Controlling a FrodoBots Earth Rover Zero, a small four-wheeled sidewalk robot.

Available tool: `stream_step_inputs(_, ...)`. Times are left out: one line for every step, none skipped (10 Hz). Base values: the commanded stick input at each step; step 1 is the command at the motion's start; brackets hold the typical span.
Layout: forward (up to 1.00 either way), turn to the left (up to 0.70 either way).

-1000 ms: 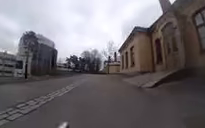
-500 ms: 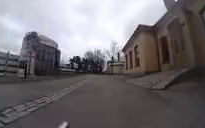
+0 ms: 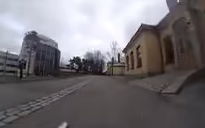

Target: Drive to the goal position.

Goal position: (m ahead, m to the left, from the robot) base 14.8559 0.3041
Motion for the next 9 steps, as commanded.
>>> stream_step_inputs(1.00, 0.00)
stream_step_inputs(1.00, 0.00)
stream_step_inputs(1.00, 0.00)
stream_step_inputs(1.00, 0.00)
stream_step_inputs(1.00, 0.00)
stream_step_inputs(1.00, 0.00)
stream_step_inputs(1.00, 0.00)
stream_step_inputs(1.00, 0.00)
stream_step_inputs(1.00, 0.00)
